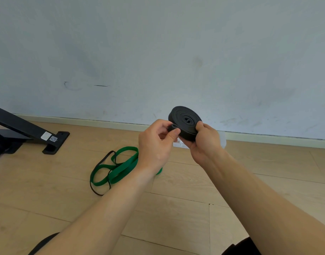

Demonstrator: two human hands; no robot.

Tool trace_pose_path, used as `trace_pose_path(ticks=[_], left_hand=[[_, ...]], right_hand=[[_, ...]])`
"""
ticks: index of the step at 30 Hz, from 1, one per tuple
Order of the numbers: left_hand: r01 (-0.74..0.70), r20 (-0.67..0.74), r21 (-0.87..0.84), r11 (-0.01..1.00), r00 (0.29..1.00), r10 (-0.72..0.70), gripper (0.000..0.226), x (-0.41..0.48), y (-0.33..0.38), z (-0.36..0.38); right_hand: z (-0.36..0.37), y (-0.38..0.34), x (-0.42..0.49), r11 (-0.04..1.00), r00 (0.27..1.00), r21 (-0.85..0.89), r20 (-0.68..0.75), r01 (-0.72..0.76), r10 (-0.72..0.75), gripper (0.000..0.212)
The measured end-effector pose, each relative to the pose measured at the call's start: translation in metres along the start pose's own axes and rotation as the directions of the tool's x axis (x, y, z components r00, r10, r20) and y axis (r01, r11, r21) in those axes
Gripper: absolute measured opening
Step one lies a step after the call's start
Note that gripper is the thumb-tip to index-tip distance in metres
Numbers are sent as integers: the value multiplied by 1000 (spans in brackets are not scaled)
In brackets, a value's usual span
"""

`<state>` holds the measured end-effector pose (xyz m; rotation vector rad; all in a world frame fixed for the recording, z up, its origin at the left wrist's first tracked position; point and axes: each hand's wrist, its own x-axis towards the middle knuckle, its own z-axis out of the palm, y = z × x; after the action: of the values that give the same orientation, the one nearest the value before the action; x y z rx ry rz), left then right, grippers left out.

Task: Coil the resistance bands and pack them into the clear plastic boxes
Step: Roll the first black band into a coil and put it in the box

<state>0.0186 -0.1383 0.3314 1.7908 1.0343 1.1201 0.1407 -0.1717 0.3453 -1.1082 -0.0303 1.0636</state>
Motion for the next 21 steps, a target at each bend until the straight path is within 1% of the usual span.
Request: trace_pose_path(ticks=[1,3,5,6,7,8,9,10,12,13,15,17,19,21], left_hand=[[-12,15,27,1000,1000,12,9,0,0,0],[-84,73,185,979,995,71,15,1,-1,-2],[-148,112,365,919,987,115,31,3,-1,-8],[-176,113,401,899,983,142,41,6,0,-12],[-238,120,415,878,971,206,49,8,1,-15],[-345,158,417,841,939,307,52,10,2,-16],[-475,221,419,774,880,421,49,10,4,-14],[-592,285,419,689,806,520,41,8,4,-10],[-734,368,448,510,672,643,27,2,0,-1],[-778,394,455,433,613,685,26,0,-3,4],[-846,454,445,293,496,740,29,-5,-7,10],[-892,522,422,161,384,762,31,-6,-4,14],[-924,574,374,80,298,762,32,-6,2,18],[-943,622,330,43,252,741,32,-9,1,26]], right_hand=[[0,0,-1,1000,1000,-5,-4,-6,6,31],[-1,0,-1,1000,1000,-14,-7,-23,23,30],[-4,-2,-1,998,999,-36,-5,-42,42,28],[-6,-4,-2,998,999,-50,-4,-49,49,26],[-8,-5,-3,996,998,-62,-2,-60,60,25],[-11,-6,-4,994,997,-77,1,-75,76,25],[-12,-7,-5,992,996,-89,6,-93,94,24],[-15,-8,-7,990,994,-94,11,-110,111,24],[-21,-11,-10,986,990,-94,18,-137,139,24],[-26,-14,-11,984,989,-97,13,-148,150,25],[-38,-18,-11,976,983,-116,-14,-183,182,23],[-51,-23,-12,959,971,-153,-29,-237,236,21],[-64,-26,-13,942,959,-180,-25,-282,282,24],[-75,-30,-16,927,949,-207,-26,-312,314,30]])
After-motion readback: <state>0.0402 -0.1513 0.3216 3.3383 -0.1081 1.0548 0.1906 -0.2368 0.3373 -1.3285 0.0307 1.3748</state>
